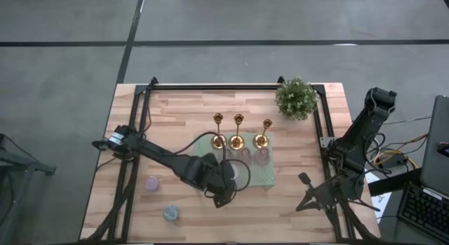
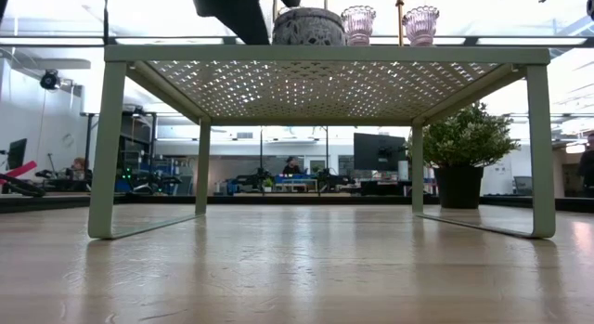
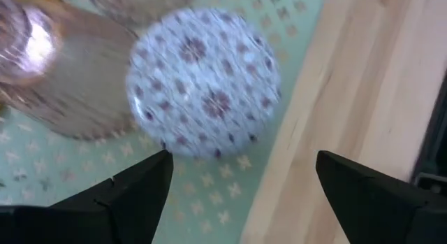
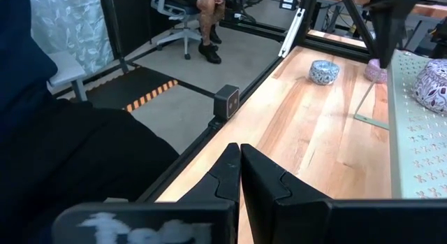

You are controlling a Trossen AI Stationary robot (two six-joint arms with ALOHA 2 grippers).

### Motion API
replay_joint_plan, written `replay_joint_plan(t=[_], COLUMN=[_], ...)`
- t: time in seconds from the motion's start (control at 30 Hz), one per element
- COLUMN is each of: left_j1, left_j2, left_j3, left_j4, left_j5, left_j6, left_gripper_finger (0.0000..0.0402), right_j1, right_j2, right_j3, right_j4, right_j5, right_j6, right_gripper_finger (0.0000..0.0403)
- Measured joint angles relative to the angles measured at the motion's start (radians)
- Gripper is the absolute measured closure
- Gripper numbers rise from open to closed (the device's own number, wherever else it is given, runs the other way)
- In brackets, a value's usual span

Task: Pick & Place candle stick holders
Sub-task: Put the white scented candle on the shelf, then put the blue scented candle on the shelf

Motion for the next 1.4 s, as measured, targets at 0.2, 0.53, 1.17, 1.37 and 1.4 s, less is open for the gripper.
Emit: replay_joint_plan(t=[0.2, 0.53, 1.17, 1.37, 1.4], left_j1=[-0.028, -0.131, -0.51, -0.509, -0.508], left_j2=[-0.008, -0.014, -0.01, -0.009, -0.009], left_j3=[0.0, 0.0, -0.106, -0.234, -0.253], left_j4=[-0.075, -0.302, -0.277, -0.168, -0.155], left_j5=[0.015, 0.07, 0.097, 0.119, 0.127], left_j6=[-0.039, -0.306, -0.988, -0.995, -0.992], left_gripper_finger=[0.0046, 0.0046, 0.0046, 0.0046, 0.0046], right_j1=[0.0, 0.0, 0.0, 0.0, 0.0], right_j2=[0.0, 0.0, 0.0, 0.001, 0.001], right_j3=[-0.001, -0.001, -0.009, -0.01, -0.01], right_j4=[0.0, 0.0, 0.0, 0.0, 0.0], right_j5=[0.0, -0.005, -0.016, -0.016, -0.016], right_j6=[0.0, -0.002, -0.011, -0.015, -0.015], right_gripper_finger=[0.0394, 0.0394, 0.0394, 0.0394, 0.0394])
